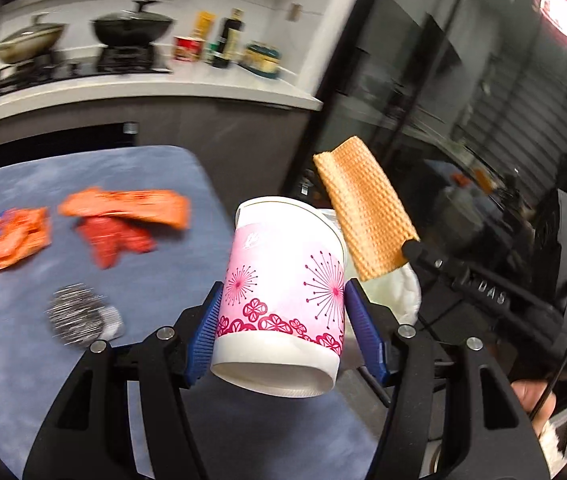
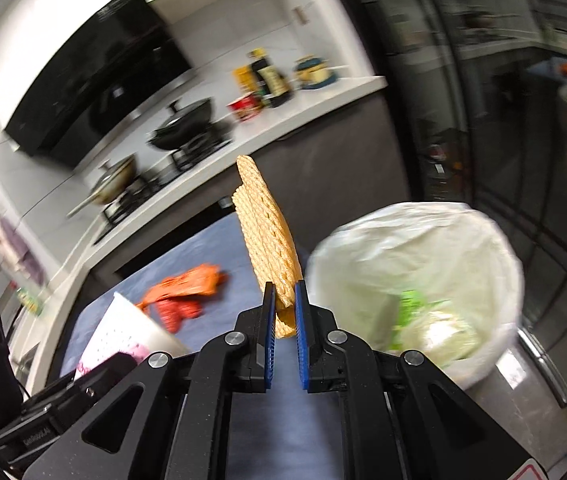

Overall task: Collect trash
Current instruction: 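Carry the foam net and pink cup over the bin and open both tools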

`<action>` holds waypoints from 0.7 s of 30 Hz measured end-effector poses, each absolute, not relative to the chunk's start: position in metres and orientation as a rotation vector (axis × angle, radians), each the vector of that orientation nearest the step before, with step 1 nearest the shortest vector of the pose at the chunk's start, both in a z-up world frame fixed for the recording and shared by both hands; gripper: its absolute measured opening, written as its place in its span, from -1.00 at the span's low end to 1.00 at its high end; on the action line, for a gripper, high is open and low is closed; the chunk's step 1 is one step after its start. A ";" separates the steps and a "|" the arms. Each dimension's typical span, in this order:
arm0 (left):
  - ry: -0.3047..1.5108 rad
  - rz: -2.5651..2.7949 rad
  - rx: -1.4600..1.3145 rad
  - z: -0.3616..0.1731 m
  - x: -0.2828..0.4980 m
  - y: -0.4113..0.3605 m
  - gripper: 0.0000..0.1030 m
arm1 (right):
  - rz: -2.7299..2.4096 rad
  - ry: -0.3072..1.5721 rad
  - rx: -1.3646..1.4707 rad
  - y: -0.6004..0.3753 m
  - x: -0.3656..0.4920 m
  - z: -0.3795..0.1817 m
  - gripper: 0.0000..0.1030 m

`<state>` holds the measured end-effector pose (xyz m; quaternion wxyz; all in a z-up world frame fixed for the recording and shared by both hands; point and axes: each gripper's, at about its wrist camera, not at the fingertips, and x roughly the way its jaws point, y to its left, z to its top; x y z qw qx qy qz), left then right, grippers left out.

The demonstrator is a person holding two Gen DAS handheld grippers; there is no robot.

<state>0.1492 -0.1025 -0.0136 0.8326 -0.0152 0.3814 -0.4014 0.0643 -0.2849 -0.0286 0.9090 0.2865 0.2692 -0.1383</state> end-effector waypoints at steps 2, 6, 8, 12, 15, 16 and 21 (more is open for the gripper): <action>0.829 -0.883 -0.020 -0.020 0.152 -0.131 0.12 | -0.333 0.560 0.598 -0.303 0.057 -0.035 -0.81; 0.854 -0.928 0.028 -0.034 0.153 -0.184 0.12 | -0.412 0.578 0.607 -0.335 0.047 -0.049 -0.81; 0.873 -0.956 0.051 -0.043 0.152 -0.210 0.12 | -0.440 0.596 0.612 -0.348 0.045 -0.056 -0.81; 0.916 -1.010 0.053 -0.056 0.153 -0.240 0.12 | -0.469 0.621 0.628 -0.364 0.040 -0.070 -0.81; 0.931 -1.021 0.071 -0.063 0.154 -0.260 0.13 | -0.483 0.635 0.635 -0.369 0.040 -0.079 -0.81; 0.935 -1.023 0.077 -0.065 0.154 -0.262 0.12 | -0.488 0.638 0.637 -0.371 0.040 -0.082 -0.81; 0.933 -1.008 0.094 -0.069 0.153 -0.272 0.60 | -0.521 0.634 0.642 -0.376 0.037 -0.087 -0.69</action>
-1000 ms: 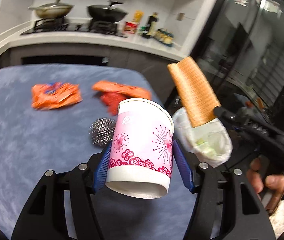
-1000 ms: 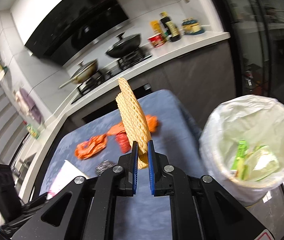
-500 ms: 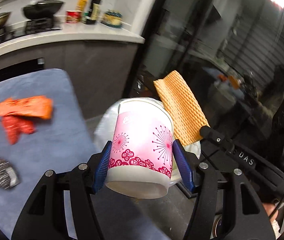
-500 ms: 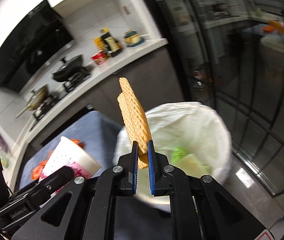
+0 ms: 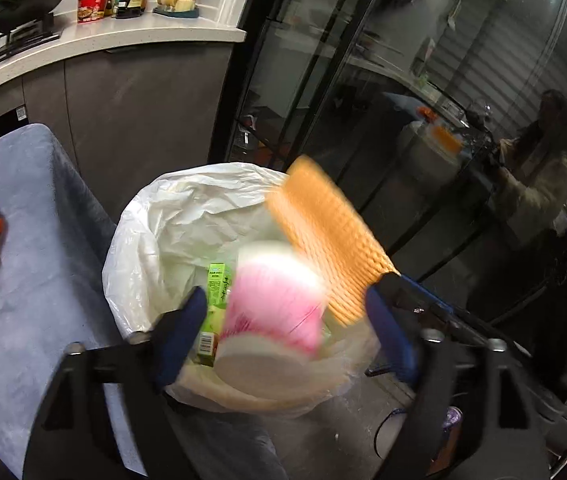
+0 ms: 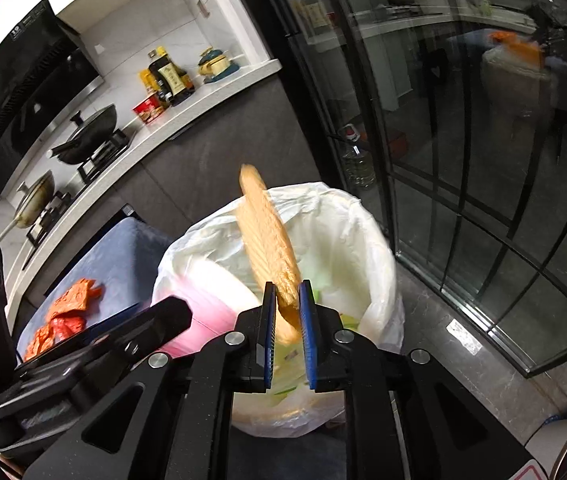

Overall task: Collect trash
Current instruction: 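Carry the foam net and pink cup over the bin and open both tools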

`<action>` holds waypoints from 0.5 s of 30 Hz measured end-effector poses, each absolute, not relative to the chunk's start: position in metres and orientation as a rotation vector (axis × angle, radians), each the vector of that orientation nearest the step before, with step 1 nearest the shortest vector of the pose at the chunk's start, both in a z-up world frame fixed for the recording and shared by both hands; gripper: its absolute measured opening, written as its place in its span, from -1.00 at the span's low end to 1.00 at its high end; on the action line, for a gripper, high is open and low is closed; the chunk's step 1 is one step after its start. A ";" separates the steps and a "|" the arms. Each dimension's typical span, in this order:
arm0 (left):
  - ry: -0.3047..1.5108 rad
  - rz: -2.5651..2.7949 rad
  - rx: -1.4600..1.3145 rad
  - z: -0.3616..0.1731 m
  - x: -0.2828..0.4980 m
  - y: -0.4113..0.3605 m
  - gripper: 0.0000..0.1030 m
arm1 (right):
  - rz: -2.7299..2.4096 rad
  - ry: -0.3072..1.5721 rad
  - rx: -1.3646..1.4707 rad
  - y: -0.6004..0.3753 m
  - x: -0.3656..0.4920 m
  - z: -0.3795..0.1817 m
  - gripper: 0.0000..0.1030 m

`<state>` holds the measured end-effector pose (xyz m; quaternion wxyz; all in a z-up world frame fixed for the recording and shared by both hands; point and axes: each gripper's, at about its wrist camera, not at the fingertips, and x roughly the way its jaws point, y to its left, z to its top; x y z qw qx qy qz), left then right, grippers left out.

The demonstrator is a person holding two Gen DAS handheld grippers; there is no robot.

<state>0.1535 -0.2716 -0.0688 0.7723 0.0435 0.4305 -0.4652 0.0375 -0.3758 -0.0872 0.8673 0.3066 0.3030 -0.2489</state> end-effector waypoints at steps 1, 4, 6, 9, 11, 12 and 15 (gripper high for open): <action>0.928 -1.006 0.086 -0.067 0.154 -0.266 0.67 | -0.518 0.633 0.652 -0.377 0.037 -0.087 -0.64; 0.926 -0.968 0.054 -0.064 0.164 -0.253 0.73 | -0.523 0.618 0.659 -0.377 0.034 -0.085 -0.52; 0.925 -0.932 0.024 -0.061 0.170 -0.241 0.73 | -0.520 0.611 0.658 -0.375 0.034 -0.082 -0.48; 0.913 -0.890 -0.016 -0.055 0.176 -0.221 0.79 | -0.509 0.598 0.664 -0.370 0.034 -0.078 -0.36; 0.883 -0.839 -0.022 -0.048 0.179 -0.204 0.81 | -0.495 0.590 0.671 -0.366 0.035 -0.075 -0.25; 0.868 -0.815 -0.021 -0.045 0.180 -0.196 0.81 | -0.485 0.587 0.675 -0.364 0.036 -0.074 -0.24; 0.821 -0.749 0.014 -0.037 0.182 -0.175 0.82 | -0.457 0.583 0.678 -0.355 0.039 -0.069 -0.24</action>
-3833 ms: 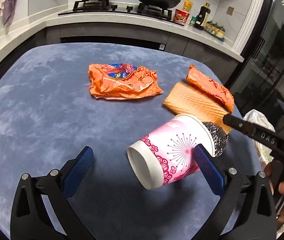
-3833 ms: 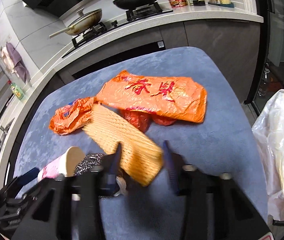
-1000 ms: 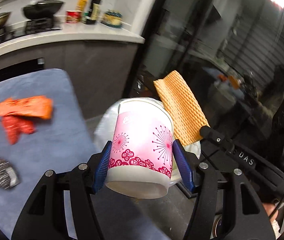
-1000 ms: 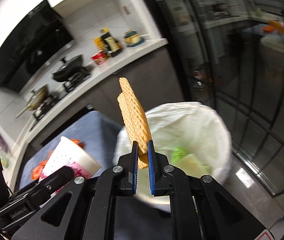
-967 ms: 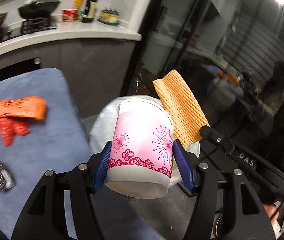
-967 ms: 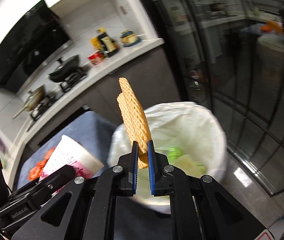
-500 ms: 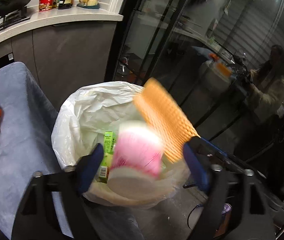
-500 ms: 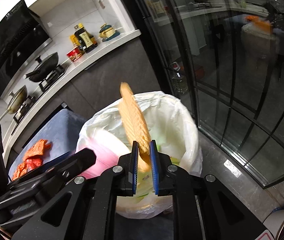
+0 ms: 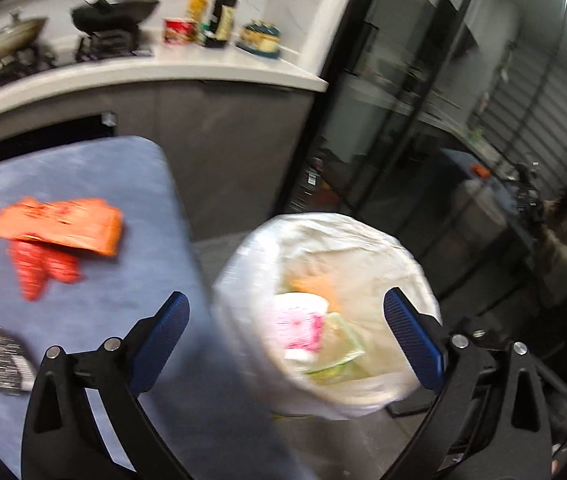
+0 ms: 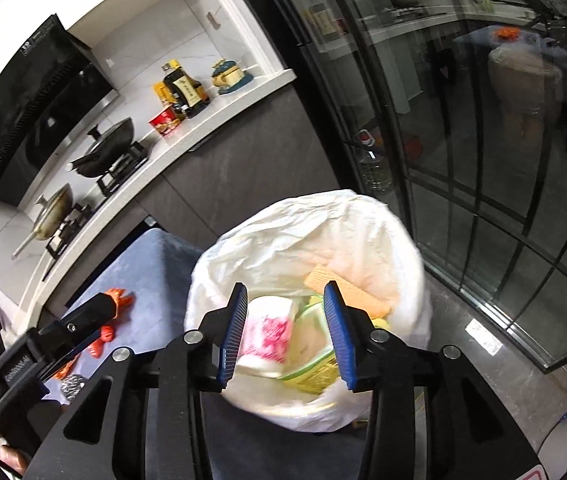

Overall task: Collect trash
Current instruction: 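Carry the foam net and pink cup over the bin and open both tools, then return both tools to the table and grasp the steel wool ball with the left tool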

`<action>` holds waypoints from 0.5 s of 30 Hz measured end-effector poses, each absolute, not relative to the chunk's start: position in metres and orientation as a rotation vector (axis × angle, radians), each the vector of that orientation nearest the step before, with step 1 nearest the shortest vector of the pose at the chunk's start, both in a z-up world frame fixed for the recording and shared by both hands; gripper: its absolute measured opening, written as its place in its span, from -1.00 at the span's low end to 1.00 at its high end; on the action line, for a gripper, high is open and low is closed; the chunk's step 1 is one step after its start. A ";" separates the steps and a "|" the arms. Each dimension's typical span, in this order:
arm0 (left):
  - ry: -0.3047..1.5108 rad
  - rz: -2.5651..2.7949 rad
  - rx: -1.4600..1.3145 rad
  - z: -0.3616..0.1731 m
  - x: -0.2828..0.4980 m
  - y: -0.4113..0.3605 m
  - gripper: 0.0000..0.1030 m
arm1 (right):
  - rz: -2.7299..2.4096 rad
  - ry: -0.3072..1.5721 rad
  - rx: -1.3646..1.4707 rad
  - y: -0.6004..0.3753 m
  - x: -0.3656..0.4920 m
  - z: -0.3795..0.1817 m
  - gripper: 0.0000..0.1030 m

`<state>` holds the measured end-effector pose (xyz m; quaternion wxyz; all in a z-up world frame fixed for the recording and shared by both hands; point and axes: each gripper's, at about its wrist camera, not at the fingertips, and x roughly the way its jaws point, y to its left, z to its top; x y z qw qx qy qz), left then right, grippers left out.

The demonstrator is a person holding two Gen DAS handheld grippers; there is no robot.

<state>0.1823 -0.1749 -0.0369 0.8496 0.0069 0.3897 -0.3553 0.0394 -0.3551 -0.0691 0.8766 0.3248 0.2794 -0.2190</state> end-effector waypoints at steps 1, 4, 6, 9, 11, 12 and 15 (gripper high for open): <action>0.806 -0.730 0.028 -0.036 0.182 -0.169 0.82 | -0.446 0.582 0.678 -0.352 0.041 -0.068 -0.23; 0.765 -0.653 0.065 -0.030 0.182 -0.147 0.83 | -0.401 0.580 0.672 -0.337 0.048 -0.061 -0.22; 0.756 -0.612 0.078 -0.028 0.183 -0.133 0.84 | -0.366 0.584 0.657 -0.322 0.055 -0.058 -0.22; 0.749 -0.550 0.084 -0.027 0.187 -0.109 0.84 | -0.326 0.595 0.619 -0.300 0.067 -0.053 -0.22; 0.737 -0.508 0.088 -0.025 0.190 -0.094 0.84 | -0.300 0.601 0.599 -0.287 0.074 -0.051 -0.21; 0.736 -0.490 0.085 -0.025 0.192 -0.086 0.84 | -0.284 0.606 0.592 -0.280 0.078 -0.050 -0.21; 0.737 -0.434 0.086 -0.027 0.196 -0.062 0.85 | -0.244 0.617 0.586 -0.263 0.088 -0.048 -0.21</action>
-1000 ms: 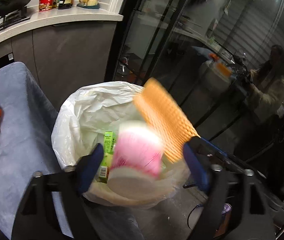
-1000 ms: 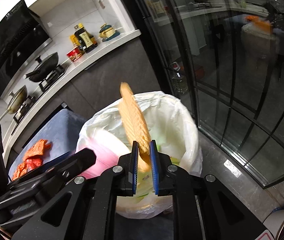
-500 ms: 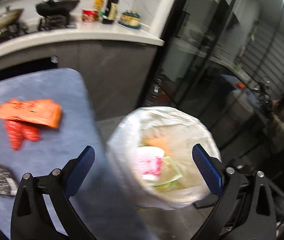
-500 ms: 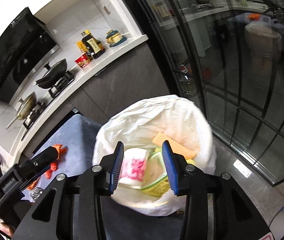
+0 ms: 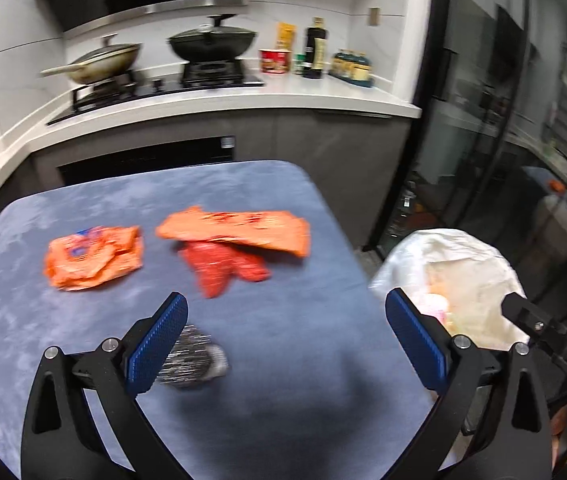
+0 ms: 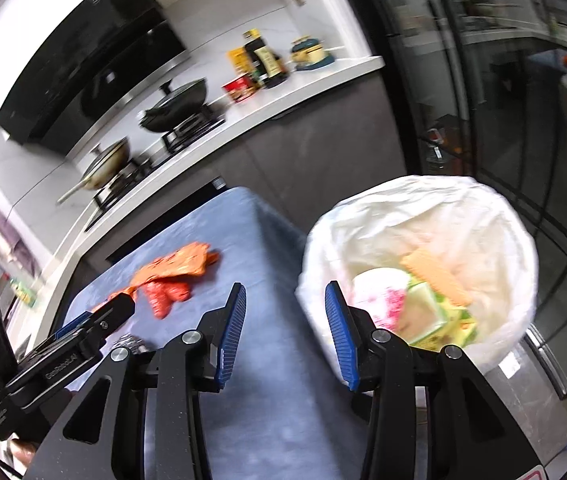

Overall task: Collect trash
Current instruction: 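Return both tools to the table and grasp the steel wool ball with the left tool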

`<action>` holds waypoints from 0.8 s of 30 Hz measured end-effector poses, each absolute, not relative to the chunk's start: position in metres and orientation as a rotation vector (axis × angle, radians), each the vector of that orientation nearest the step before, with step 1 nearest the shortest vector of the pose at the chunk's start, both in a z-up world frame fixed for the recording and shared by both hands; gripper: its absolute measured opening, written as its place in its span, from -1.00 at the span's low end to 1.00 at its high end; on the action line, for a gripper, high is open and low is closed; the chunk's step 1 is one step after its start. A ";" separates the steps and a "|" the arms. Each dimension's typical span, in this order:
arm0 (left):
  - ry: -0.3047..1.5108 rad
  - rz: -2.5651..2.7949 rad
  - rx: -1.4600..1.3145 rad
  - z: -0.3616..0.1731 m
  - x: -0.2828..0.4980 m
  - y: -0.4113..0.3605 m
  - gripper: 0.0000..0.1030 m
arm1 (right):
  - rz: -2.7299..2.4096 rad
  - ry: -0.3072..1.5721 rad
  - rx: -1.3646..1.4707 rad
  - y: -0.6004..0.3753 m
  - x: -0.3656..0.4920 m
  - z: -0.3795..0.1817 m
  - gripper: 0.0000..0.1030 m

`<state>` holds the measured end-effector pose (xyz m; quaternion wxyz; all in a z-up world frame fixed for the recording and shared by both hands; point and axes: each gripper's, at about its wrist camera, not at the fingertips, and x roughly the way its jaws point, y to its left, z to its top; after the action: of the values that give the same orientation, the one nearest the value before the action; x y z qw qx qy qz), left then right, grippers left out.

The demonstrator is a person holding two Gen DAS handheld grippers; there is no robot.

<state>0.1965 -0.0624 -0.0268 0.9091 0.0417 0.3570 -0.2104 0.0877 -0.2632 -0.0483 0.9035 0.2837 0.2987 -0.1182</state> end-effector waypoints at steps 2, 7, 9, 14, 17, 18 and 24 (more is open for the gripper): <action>0.742 -0.398 0.087 -0.030 0.199 -0.048 0.87 | -0.222 0.630 0.578 -0.253 0.094 -0.048 -0.20; 0.789 -0.321 0.065 -0.046 0.213 -0.015 0.87 | -0.149 0.669 0.563 -0.222 0.116 -0.050 -0.20; 0.818 -0.310 0.054 -0.054 0.220 -0.008 0.87 | -0.127 0.680 0.544 -0.209 0.127 -0.049 -0.20; 0.862 -0.279 0.044 -0.073 0.232 0.002 0.87 | -0.084 0.700 0.522 -0.187 0.156 -0.048 -0.06; 0.886 -0.261 0.035 -0.085 0.239 0.009 0.87 | -0.066 0.707 0.521 -0.180 0.172 -0.048 -0.03; 0.895 -0.258 0.026 -0.088 0.241 0.011 0.87 | -0.065 0.708 0.517 -0.178 0.176 -0.048 -0.02; 0.909 -0.281 -0.014 -0.095 0.246 0.017 0.86 | -0.057 0.715 0.501 -0.173 0.206 -0.050 0.05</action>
<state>0.2464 0.0170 -0.0945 0.8888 -0.0066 0.4377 -0.1353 0.2058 -0.1732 -0.0501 0.9058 0.2425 0.3464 -0.0276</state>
